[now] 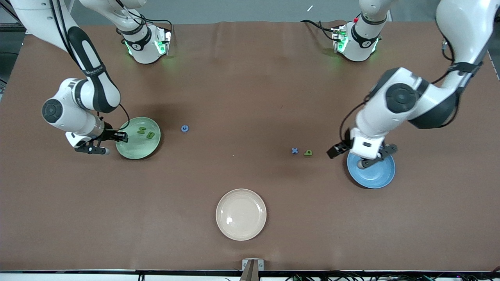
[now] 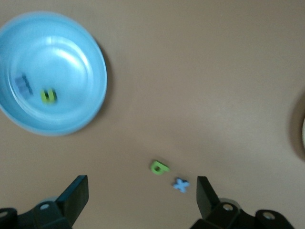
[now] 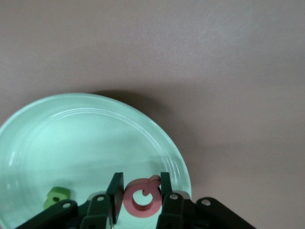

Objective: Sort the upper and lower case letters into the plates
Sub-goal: 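Place the a on the green plate while the left gripper reaches b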

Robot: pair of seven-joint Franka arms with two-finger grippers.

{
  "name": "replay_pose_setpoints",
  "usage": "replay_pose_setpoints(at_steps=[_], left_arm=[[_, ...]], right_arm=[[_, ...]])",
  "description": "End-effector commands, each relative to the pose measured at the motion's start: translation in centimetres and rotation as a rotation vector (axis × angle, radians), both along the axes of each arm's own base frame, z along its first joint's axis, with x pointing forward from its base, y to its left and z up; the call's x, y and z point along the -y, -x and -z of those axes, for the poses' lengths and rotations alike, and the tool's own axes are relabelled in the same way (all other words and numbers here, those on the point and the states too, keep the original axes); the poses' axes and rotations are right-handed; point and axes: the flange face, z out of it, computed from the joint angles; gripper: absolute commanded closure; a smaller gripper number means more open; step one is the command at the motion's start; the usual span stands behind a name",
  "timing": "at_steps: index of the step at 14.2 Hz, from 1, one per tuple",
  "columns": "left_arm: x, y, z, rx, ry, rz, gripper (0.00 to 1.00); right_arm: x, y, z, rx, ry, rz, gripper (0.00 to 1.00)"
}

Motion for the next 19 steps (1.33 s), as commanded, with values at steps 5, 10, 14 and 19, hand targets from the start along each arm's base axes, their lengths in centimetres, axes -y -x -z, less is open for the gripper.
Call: replay_pose_setpoints(at_steps=[5, 10, 14, 19], left_arm=[[5.8, 0.8, 9.9, 0.081, -0.071, -0.691, 0.0], [6.1, 2.2, 14.5, -0.05, -0.03, -0.788, 0.0], [6.2, 2.6, 15.8, -0.069, 0.035, -0.861, 0.0], [5.0, 3.4, 17.6, -0.085, 0.022, -0.892, 0.09]], right_arm=[[-0.8, 0.5, 1.3, -0.014, 0.005, -0.015, 0.0], [-2.3, -0.6, -2.4, -0.074, -0.014, 0.031, 0.0], [-7.3, -0.7, -5.3, -0.083, -0.004, 0.12, 0.0], [-16.2, 1.8, -4.4, -0.061, 0.049, 0.312, 0.0]])
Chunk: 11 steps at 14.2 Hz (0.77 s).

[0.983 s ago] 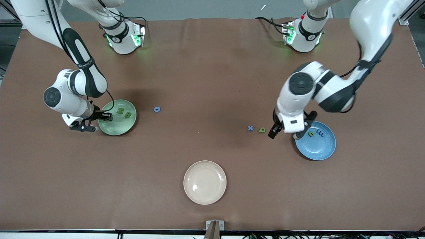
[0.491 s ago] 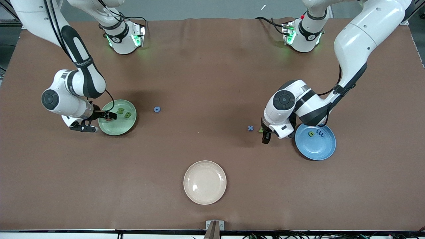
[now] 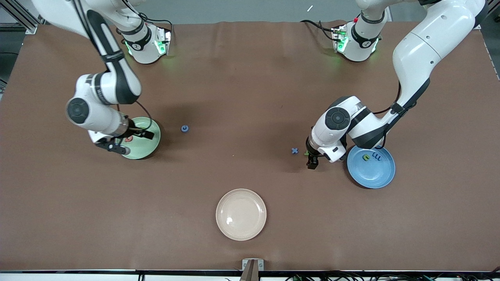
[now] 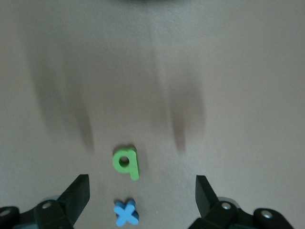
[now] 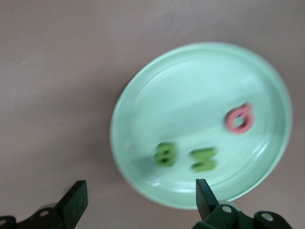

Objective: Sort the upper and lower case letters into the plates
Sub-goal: 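Place the a on the green plate while the left gripper reaches b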

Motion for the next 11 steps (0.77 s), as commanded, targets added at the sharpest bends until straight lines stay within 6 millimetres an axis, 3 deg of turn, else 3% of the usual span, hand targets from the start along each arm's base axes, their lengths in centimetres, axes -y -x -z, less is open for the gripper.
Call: replay_pose_setpoints(at_steps=[1, 3, 5, 8, 11], left_arm=[[-0.4, 1.0, 0.8, -0.015, 0.011, -0.028, 0.12], [-0.4, 1.4, 1.1, -0.022, 0.009, -0.024, 0.21], [-0.3, 1.3, 1.2, -0.016, 0.018, -0.02, 0.29], [-0.7, 1.2, 2.3, -0.009, 0.016, -0.018, 0.32], [-0.7, 1.0, 2.6, -0.006, 0.023, -0.02, 0.33]], right_arm=[[-4.1, 2.6, 1.2, 0.051, 0.024, 0.11, 0.0], [-8.4, 3.7, 1.8, 0.097, 0.031, 0.167, 0.01], [-11.2, 4.5, 3.4, 0.117, 0.04, 0.21, 0.03], [-12.6, 5.1, 5.8, 0.142, 0.045, 0.221, 0.06], [-12.4, 5.6, 6.7, 0.138, 0.052, 0.219, 0.14]])
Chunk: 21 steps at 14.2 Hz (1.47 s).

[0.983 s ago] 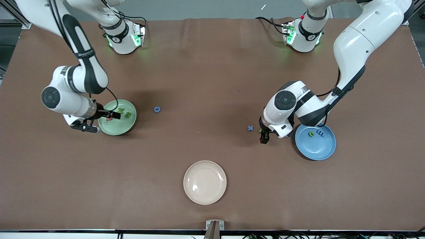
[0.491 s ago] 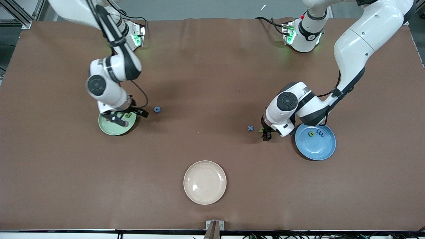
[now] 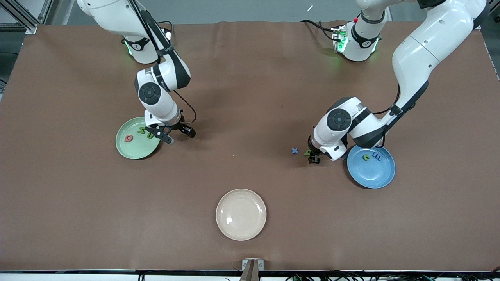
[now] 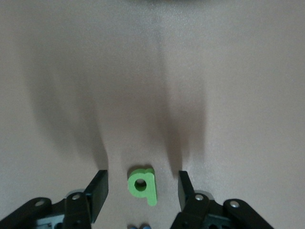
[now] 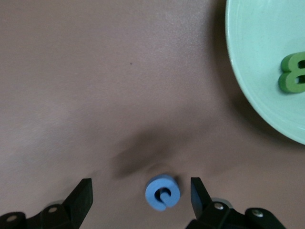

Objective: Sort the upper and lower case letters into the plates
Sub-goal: 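Grasp the green b with the left gripper while the right grasps c, then drop the b on the blue plate while the right gripper drops c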

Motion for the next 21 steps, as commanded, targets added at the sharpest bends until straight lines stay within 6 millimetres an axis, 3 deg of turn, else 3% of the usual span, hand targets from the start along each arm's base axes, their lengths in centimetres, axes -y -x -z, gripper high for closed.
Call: replay_pose_setpoints(at_steps=[1, 6, 9, 12, 14, 18, 21], left_arm=[[0.4, 0.0, 0.2, 0.012, 0.016, -0.009, 0.33], [1.4, 0.0, 0.7, 0.009, 0.018, 0.002, 0.47], [1.8, 0.2, 1.4, 0.011, -0.002, 0.013, 0.68], [1.6, 0.0, 1.3, 0.014, -0.003, 0.008, 0.81], [1.6, 0.0, 1.1, 0.016, -0.004, 0.01, 0.86], [0.4, -0.8, -1.4, 0.054, -0.029, 0.089, 0.88], [-1.0, -1.7, -5.2, 0.07, -0.016, 0.17, 0.9]], right_arm=[[0.7, 0.7, 0.4, 0.017, -0.001, 0.02, 0.14], [1.2, 2.3, 1.5, 0.008, 0.008, 0.014, 0.24], [1.0, 3.0, 1.8, -0.002, 0.013, 0.007, 0.29], [0.5, 3.6, 1.8, -0.006, 0.016, 0.016, 0.38], [0.1, 3.8, 1.8, -0.009, 0.018, 0.027, 0.48], [0.1, 3.7, 1.6, -0.014, 0.018, 0.03, 0.93], [0.5, 3.3, 0.6, -0.03, 0.017, 0.027, 0.99]])
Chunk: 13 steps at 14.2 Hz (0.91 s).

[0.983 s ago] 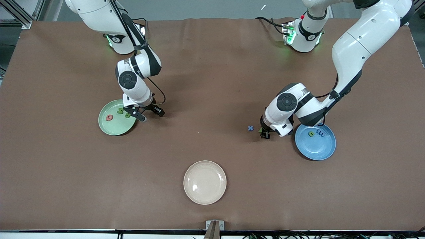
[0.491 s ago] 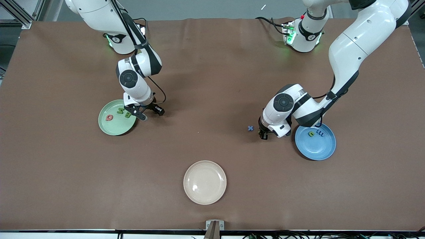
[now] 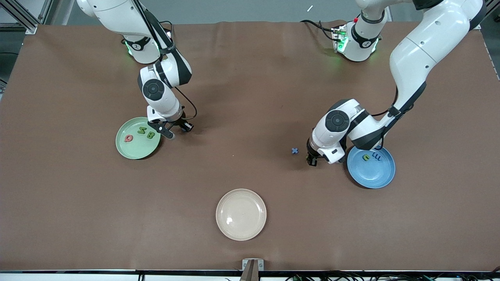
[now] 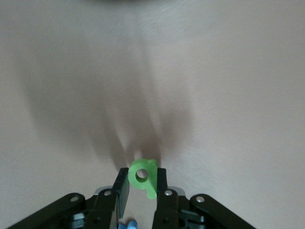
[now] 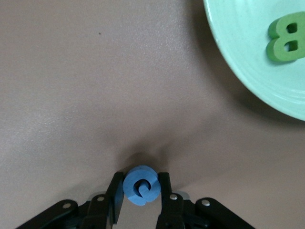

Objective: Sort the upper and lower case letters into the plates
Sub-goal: 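Drop the b on the blue plate while the right gripper drops c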

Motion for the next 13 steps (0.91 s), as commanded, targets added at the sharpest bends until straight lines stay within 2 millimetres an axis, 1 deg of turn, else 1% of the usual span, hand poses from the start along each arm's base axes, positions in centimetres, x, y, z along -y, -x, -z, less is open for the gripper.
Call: replay_pose_setpoints(at_steps=[1, 2, 3, 5, 6, 7, 8, 9, 10, 11, 12, 13], left_arm=[[-2.4, -0.5, -4.7, 0.012, -0.021, 0.116, 0.9], [-3.4, -0.7, -5.8, 0.0, -0.024, 0.178, 0.9], [-5.1, -0.7, -6.4, -0.02, -0.037, 0.253, 0.9], [-8.9, -0.8, -7.4, -0.052, -0.047, 0.449, 0.9], [-11.0, -1.2, -7.8, -0.057, -0.048, 0.56, 0.9], [-12.7, -1.7, -7.9, -0.052, -0.061, 0.674, 0.92], [-14.4, -2.2, -7.9, -0.037, -0.092, 0.788, 0.93], [-16.1, -2.7, -7.7, -0.028, -0.123, 0.889, 0.94], [-17.4, -3.2, -7.6, -0.021, -0.147, 0.967, 0.94], [-18.9, -3.7, -7.5, -0.02, -0.164, 1.046, 0.94], [-20.6, -4.2, -7.1, -0.025, -0.165, 1.12, 0.94], [-22.4, -4.7, -6.5, -0.037, -0.164, 1.207, 0.94]], right_arm=[[0.8, 0.1, -1.6, -0.026, 0.001, -0.001, 1.0], [1.6, -1.0, -2.8, -0.024, -0.007, -0.018, 1.0], [3.0, -2.4, -4.2, -0.031, -0.016, -0.041, 1.0], [6.5, -5.3, -6.3, -0.074, -0.029, -0.104, 1.0], [8.6, -6.6, -7.1, -0.082, -0.039, -0.133, 1.0], [10.1, -7.6, -7.6, -0.077, -0.046, -0.178, 1.0], [11.9, -8.5, -7.9, -0.061, -0.049, -0.229, 1.0], [14.0, -9.3, -7.8, -0.05, -0.054, -0.259, 1.0], [15.9, -9.8, -7.3, -0.051, -0.057, -0.279, 1.0], [16.9, -9.9, -6.9, -0.051, -0.058, -0.297, 0.99], [17.3, -9.8, -6.1, -0.057, -0.057, -0.299, 0.99], [17.4, -9.7, -5.2, -0.069, -0.055, -0.301, 0.99]])
